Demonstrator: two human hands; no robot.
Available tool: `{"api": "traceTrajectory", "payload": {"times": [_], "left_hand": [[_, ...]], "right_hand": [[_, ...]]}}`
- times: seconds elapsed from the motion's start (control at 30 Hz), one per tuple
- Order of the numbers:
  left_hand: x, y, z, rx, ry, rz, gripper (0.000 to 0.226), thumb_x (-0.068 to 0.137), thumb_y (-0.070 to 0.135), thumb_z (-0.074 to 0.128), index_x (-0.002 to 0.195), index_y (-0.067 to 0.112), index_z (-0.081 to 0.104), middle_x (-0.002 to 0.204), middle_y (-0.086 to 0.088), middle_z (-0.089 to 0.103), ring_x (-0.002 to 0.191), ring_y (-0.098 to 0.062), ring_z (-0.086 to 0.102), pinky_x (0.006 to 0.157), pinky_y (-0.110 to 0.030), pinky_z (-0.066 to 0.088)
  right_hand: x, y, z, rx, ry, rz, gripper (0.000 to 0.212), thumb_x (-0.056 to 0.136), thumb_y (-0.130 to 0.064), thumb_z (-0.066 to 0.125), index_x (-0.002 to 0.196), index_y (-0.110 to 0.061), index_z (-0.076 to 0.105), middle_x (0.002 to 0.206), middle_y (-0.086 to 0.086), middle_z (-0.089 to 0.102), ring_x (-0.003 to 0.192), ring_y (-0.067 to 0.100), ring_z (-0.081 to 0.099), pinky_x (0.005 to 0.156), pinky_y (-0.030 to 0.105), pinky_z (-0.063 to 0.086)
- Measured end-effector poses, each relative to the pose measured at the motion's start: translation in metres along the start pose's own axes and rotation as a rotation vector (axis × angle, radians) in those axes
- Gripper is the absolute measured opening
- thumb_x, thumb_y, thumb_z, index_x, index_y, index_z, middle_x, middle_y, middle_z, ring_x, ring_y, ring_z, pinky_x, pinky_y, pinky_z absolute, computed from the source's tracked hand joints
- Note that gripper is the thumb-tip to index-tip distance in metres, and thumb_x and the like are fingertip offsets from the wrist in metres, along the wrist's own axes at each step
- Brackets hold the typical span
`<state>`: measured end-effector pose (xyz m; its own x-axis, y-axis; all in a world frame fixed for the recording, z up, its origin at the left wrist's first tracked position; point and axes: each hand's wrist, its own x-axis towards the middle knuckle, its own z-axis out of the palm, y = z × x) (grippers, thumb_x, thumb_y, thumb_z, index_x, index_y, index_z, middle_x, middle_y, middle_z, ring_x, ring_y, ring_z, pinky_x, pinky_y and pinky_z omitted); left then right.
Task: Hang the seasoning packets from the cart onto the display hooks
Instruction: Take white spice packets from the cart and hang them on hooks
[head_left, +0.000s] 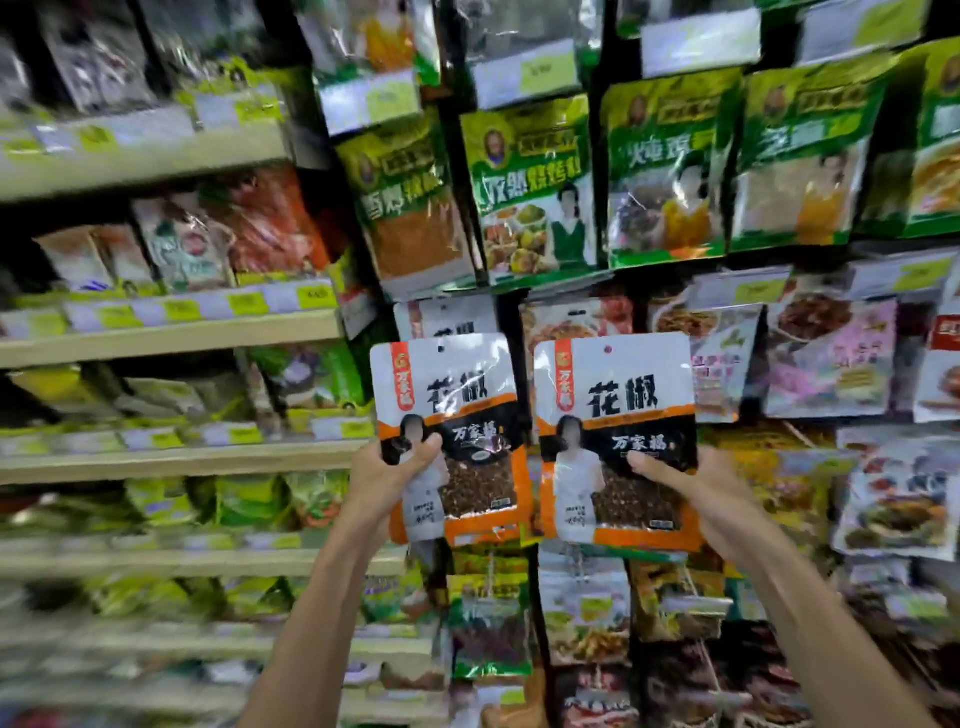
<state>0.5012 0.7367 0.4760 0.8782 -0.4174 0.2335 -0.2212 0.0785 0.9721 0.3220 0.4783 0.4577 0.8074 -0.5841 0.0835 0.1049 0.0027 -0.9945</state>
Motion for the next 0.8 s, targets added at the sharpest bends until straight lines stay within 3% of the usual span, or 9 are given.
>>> {"api": "traceTrajectory", "payload": {"times": [0.07, 0.1, 0.17, 0.23, 0.33, 0.5, 0.57, 0.67, 0.8], "left_hand": [[0.020, -0.005, -0.013, 0.022, -0.001, -0.023, 0.048, 0.078, 0.026, 0.073, 0.088, -0.016, 0.051, 0.059, -0.011, 0.049, 0.071, -0.029, 0.058, 0.058, -0.020, 0.051], [0.031, -0.008, -0.018, 0.031, 0.005, -0.045, 0.036, 0.074, 0.029, 0.074, 0.069, 0.000, 0.054, 0.047, -0.001, 0.046, 0.060, -0.023, 0.056, 0.054, -0.017, 0.045], [0.050, -0.013, -0.025, 0.017, -0.009, -0.073, 0.031, 0.073, 0.030, 0.076, 0.058, 0.020, 0.052, 0.044, 0.011, 0.051, 0.063, -0.019, 0.060, 0.060, -0.027, 0.047], [0.066, -0.017, -0.028, 0.001, -0.034, -0.073, 0.030, 0.075, 0.027, 0.078, 0.082, 0.002, 0.063, 0.070, 0.002, 0.070, 0.088, -0.026, 0.065, 0.074, -0.041, 0.053], [0.087, -0.021, -0.027, -0.006, -0.043, -0.023, 0.051, 0.075, 0.026, 0.078, 0.107, -0.008, 0.058, 0.093, -0.001, 0.069, 0.099, -0.020, 0.065, 0.067, -0.029, 0.055], [0.114, -0.019, -0.018, -0.010, -0.131, -0.019, 0.036, 0.079, 0.028, 0.074, 0.105, 0.045, 0.055, 0.089, 0.038, 0.061, 0.083, 0.019, 0.058, 0.060, -0.003, 0.047], [0.123, -0.019, -0.013, -0.011, -0.130, -0.011, 0.036, 0.079, 0.027, 0.075, 0.106, 0.041, 0.056, 0.092, 0.033, 0.064, 0.085, 0.016, 0.060, 0.062, -0.005, 0.048], [0.132, -0.025, -0.009, -0.026, -0.117, -0.020, 0.041, 0.077, 0.028, 0.075, 0.115, 0.021, 0.062, 0.106, 0.010, 0.068, 0.102, -0.008, 0.064, 0.077, -0.018, 0.053], [0.136, -0.036, -0.008, -0.058, -0.112, -0.024, 0.053, 0.071, 0.034, 0.078, 0.118, 0.018, 0.061, 0.109, 0.007, 0.069, 0.104, -0.011, 0.064, 0.071, -0.015, 0.053]], "right_hand": [[0.008, 0.001, 0.019, 0.008, 0.022, -0.008, 0.037, 0.058, -0.037, 0.080, 0.090, -0.022, 0.069, 0.083, -0.013, 0.076, 0.075, -0.001, 0.070, 0.054, 0.012, 0.051], [0.011, 0.001, 0.027, 0.017, 0.027, -0.007, 0.036, 0.059, -0.035, 0.080, 0.091, -0.021, 0.069, 0.083, -0.011, 0.076, 0.075, 0.001, 0.071, 0.055, 0.012, 0.051], [0.017, 0.002, 0.037, 0.025, 0.026, 0.003, 0.037, 0.061, -0.033, 0.079, 0.093, -0.019, 0.069, 0.087, -0.006, 0.077, 0.079, 0.006, 0.072, 0.064, 0.021, 0.053], [0.022, 0.003, 0.046, 0.033, 0.027, 0.014, 0.036, 0.063, -0.032, 0.079, 0.096, -0.020, 0.069, 0.091, -0.004, 0.077, 0.084, 0.009, 0.072, 0.072, 0.027, 0.051], [0.028, 0.001, 0.054, 0.044, 0.040, 0.005, 0.036, 0.066, -0.029, 0.078, 0.099, -0.016, 0.069, 0.095, 0.002, 0.076, 0.089, 0.015, 0.072, 0.079, 0.033, 0.053], [0.041, -0.006, 0.057, 0.108, 0.024, -0.009, 0.048, 0.073, -0.022, 0.075, 0.118, -0.009, 0.063, 0.110, 0.011, 0.072, 0.103, 0.026, 0.069, 0.090, 0.044, 0.055], [0.045, -0.008, 0.058, 0.124, 0.025, -0.025, 0.053, 0.072, -0.023, 0.076, 0.121, -0.010, 0.062, 0.111, 0.011, 0.072, 0.103, 0.025, 0.069, 0.089, 0.042, 0.056], [0.052, -0.008, 0.061, 0.138, 0.035, -0.025, 0.054, 0.068, -0.026, 0.077, 0.118, -0.012, 0.063, 0.110, 0.009, 0.073, 0.104, 0.025, 0.069, 0.094, 0.045, 0.052], [0.057, -0.006, 0.062, 0.138, 0.031, -0.025, 0.051, 0.065, -0.029, 0.078, 0.113, -0.015, 0.065, 0.107, 0.007, 0.074, 0.103, 0.023, 0.069, 0.097, 0.047, 0.050]]}}
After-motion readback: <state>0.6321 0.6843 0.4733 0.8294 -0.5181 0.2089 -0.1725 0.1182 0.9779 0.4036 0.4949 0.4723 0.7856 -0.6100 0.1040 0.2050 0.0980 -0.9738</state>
